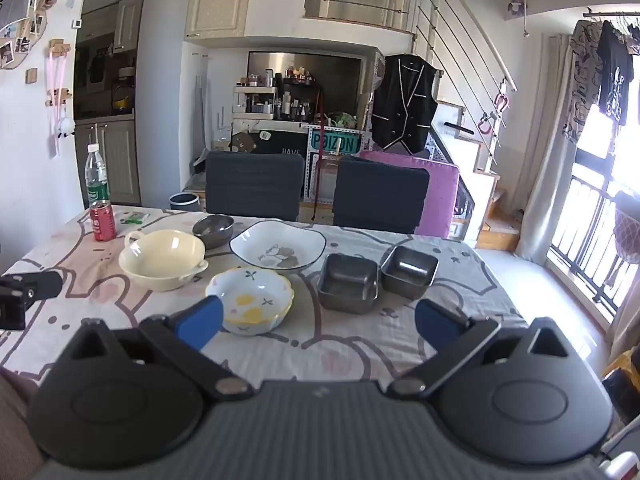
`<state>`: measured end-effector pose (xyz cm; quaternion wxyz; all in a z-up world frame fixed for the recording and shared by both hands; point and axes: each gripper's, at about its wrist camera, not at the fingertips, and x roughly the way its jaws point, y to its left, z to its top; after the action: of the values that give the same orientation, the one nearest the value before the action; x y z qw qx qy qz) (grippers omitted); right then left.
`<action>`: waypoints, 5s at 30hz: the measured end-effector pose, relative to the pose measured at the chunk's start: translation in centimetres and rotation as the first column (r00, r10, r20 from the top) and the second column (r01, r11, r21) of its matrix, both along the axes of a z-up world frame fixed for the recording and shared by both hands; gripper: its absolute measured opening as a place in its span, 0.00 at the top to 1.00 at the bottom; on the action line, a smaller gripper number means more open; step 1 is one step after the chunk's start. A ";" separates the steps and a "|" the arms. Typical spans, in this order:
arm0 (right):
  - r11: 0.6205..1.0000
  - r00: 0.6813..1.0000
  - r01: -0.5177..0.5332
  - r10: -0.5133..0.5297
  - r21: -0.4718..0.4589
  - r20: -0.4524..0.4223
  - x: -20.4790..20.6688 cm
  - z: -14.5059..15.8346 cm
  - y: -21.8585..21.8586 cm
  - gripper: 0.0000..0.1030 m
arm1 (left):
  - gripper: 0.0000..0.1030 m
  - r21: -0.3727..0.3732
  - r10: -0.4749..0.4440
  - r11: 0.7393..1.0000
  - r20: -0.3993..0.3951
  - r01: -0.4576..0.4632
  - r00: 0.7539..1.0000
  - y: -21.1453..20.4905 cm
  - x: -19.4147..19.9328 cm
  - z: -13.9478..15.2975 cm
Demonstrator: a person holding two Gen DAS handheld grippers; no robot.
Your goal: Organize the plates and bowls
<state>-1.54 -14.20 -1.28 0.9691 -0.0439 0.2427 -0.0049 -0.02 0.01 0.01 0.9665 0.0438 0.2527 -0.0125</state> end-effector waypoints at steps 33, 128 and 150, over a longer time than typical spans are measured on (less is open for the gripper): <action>1.000 1.000 0.000 0.000 0.000 -0.008 0.1 0.0 0.1 0.00 | 0.00 -0.003 -0.001 1.000 -0.006 0.001 1.000 -0.1 0.0 0.0; 0.990 0.998 -0.049 0.053 0.134 -0.027 9.3 1.2 -2.5 0.00 | 0.00 0.041 -0.117 0.992 0.033 0.116 0.993 -2.2 11.8 1.2; 0.862 0.988 0.003 0.077 0.507 -0.137 30.1 -4.1 -7.3 0.00 | 0.00 -0.068 -0.277 0.960 -0.109 0.271 0.954 -3.4 34.4 -2.8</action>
<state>28.59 -21.50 -5.39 0.9251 0.2069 0.3079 0.0807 34.37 -3.35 -2.76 0.9396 0.0522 0.3004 -0.1558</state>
